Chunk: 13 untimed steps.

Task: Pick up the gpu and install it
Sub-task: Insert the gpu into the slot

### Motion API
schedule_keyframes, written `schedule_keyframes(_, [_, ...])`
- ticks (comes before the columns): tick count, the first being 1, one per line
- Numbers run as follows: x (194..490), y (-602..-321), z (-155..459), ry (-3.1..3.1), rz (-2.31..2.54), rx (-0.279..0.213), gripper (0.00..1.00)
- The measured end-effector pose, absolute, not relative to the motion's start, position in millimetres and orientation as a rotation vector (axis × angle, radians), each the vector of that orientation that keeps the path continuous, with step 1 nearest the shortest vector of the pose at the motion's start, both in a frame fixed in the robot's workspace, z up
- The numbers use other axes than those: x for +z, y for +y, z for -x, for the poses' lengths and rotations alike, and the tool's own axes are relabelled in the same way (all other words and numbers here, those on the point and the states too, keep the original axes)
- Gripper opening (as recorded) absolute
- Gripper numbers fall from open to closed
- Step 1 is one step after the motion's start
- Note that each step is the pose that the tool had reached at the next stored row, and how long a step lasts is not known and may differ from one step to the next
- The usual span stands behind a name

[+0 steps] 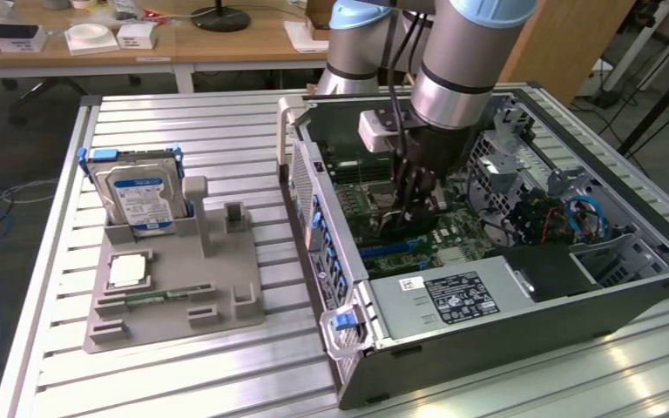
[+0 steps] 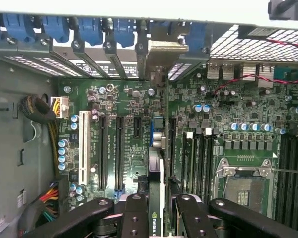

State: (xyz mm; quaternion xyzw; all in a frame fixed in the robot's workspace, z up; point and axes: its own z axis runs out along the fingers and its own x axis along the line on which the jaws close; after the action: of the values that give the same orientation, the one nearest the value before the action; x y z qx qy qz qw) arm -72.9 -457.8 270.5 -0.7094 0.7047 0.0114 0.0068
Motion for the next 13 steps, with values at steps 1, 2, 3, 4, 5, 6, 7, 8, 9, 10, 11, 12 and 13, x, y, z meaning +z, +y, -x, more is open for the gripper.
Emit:
schedule_keyframes(1, [270.0, -457.8, 72.9, 2.205, 2.220, 0.035, 0.26])
schedule_keyframes(2, [269.8, -457.9, 72.9, 2.205, 2.220, 0.034, 0.26])
schedule_keyframes(3, [269.1, -458.0, 72.9, 2.205, 2.220, 0.034, 0.26])
schedule_keyframes(4, [267.5, -458.0, 72.9, 2.205, 2.220, 0.034, 0.26])
schedule_keyframes(5, [265.7, -458.0, 72.8, 2.204, 2.219, 0.032, 0.26])
schedule_keyframes(6, [264.0, -458.1, 72.8, 2.204, 2.219, 0.032, 0.26])
schedule_keyframes(7, [262.0, -458.1, 72.8, 2.203, 2.219, 0.032, 0.26])
schedule_keyframes(8, [260.3, -458.1, 72.8, 2.204, 2.219, 0.032, 0.26])
schedule_keyframes(9, [259.4, -458.1, 72.9, 2.204, 2.219, 0.031, 0.26])
schedule_keyframes(10, [259.3, -458.1, 72.9, 2.204, 2.219, 0.031, 0.26])
schedule_keyframes(11, [259.3, -458.1, 72.9, 2.204, 2.219, 0.031, 0.26])
schedule_keyframes(12, [259.3, -458.1, 72.9, 2.204, 2.219, 0.031, 0.26])
schedule_keyframes(13, [259.3, -458.1, 72.9, 2.204, 2.219, 0.031, 0.26])
